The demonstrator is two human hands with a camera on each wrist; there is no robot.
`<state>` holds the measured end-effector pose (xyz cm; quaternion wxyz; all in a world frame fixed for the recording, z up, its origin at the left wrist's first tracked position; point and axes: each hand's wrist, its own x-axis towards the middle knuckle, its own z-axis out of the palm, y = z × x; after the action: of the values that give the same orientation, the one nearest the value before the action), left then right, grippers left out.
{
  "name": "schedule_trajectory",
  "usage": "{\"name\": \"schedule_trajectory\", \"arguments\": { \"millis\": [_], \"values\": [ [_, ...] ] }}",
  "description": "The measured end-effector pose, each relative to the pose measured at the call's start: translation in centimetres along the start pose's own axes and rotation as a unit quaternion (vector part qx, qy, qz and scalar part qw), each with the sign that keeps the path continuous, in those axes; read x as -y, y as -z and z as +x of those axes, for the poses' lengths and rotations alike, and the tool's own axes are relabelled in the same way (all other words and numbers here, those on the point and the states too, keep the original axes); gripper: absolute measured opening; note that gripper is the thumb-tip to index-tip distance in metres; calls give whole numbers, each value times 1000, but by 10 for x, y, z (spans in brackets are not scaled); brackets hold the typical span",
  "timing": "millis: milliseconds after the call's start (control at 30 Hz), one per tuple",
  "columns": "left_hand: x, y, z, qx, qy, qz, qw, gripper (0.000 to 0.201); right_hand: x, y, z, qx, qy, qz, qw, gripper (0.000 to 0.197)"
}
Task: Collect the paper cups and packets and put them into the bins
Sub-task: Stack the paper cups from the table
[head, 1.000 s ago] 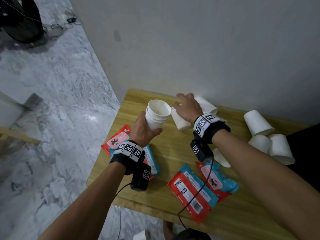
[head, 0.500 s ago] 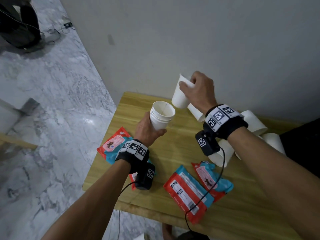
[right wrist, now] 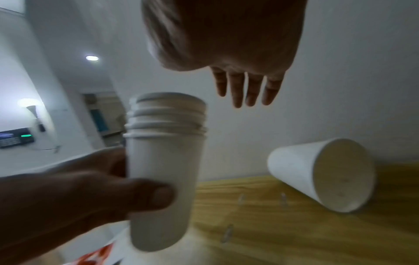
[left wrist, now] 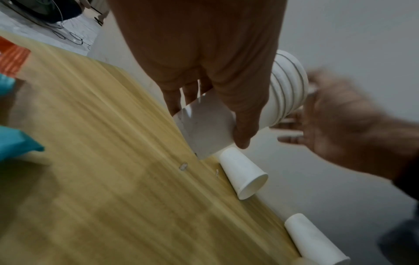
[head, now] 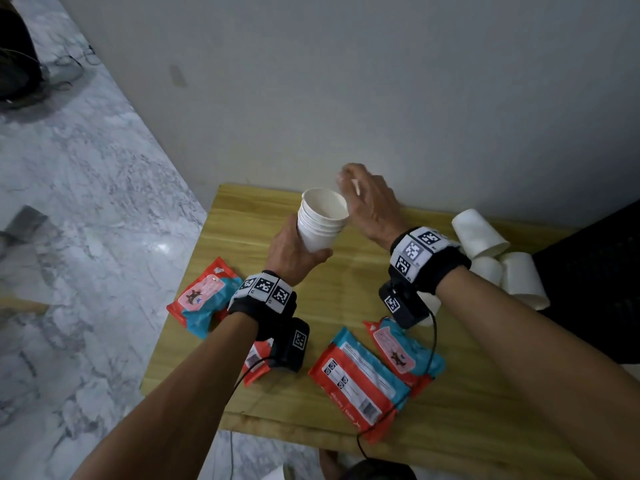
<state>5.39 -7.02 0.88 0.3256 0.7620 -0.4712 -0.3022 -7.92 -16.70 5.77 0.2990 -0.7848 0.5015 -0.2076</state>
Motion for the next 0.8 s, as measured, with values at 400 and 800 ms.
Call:
{"name": "schedule_trajectory", "arguments": {
  "millis": [400,800],
  "values": [
    [8,-5,-16,27,12,12,999,70,-71,-34,23,73,-238,-162,955,67],
    [-6,-6,-17,37,-10,17,999,71,12,89,-13,30,-29,-40,998,65]
  ]
}}
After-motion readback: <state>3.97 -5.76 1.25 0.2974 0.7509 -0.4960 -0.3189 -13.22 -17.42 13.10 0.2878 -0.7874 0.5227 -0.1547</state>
